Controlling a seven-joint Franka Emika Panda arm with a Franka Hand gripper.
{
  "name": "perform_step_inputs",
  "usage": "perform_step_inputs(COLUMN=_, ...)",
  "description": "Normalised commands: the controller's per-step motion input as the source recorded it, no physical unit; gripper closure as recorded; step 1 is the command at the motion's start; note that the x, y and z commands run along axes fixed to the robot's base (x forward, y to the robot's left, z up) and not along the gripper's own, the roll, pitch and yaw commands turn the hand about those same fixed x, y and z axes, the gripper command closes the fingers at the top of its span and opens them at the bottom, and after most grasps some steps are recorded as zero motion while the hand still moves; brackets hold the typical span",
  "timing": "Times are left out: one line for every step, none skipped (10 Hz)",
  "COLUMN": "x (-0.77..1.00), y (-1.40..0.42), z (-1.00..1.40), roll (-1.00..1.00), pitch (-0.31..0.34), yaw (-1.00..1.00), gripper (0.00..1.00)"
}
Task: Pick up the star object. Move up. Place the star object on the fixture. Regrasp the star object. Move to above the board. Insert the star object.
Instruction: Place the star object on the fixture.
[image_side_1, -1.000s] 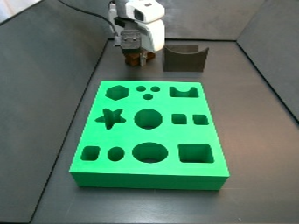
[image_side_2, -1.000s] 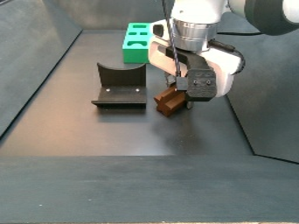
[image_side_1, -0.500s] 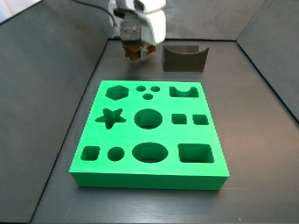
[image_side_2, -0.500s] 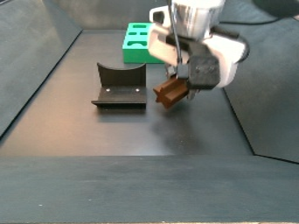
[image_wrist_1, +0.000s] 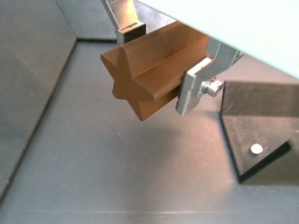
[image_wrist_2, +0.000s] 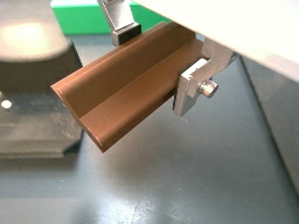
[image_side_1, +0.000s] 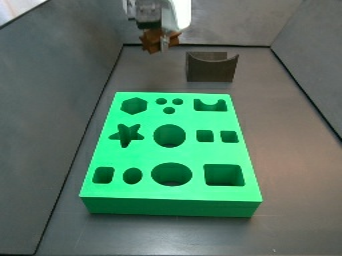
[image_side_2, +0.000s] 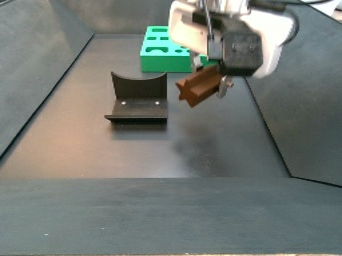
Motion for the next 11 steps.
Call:
perform_step_inputs(x=-0.01, y=0.00, z=1.00, roll=0.02, pitch=0.024, yaw=-0.01, gripper=1.00)
perform_step_inputs(x=-0.02, y=0.01, z=1.00, roll=0.03, pitch=0.026, yaw=-0.01, gripper=1.00)
perform_step_inputs(x=-0.03, y=0.01, z=1.00, roll=0.04, pitch=0.030, yaw=-0.02, gripper=1.00)
perform_step_inputs(x=-0.03, y=0.01, z=1.00, roll=0.04, pitch=0.034, yaw=-0.02, gripper=1.00)
perform_step_inputs(x=-0.04, y=0.02, z=1.00, roll=0.05, pitch=0.039, yaw=-0.02, gripper=1.00)
perform_step_inputs(x=-0.03, y=0.02, z=0.86, roll=0.06, pitch=0.042, yaw=-0.02, gripper=1.00)
perform_step_inputs(x=-0.03, y=0.02, z=0.71, roll=0.06, pitch=0.047, yaw=-0.02, gripper=1.00)
perform_step_inputs(x=-0.02, y=0.02, z=0.49, roll=0.06, pitch=0.061, yaw=-0.01, gripper=1.00)
perform_step_inputs(x=-0.01, y=0.02, z=0.33, roll=0.07, pitch=0.072, yaw=-0.01, gripper=1.00)
perform_step_inputs(x=1.00, y=-0.18, z=-0.42, roll=-0.09, pitch=-0.012, yaw=1.00, gripper=1.00)
perform_step_inputs(x=1.00, y=-0.18, z=-0.47, roll=-0.09, pitch=-0.010, yaw=1.00, gripper=1.00)
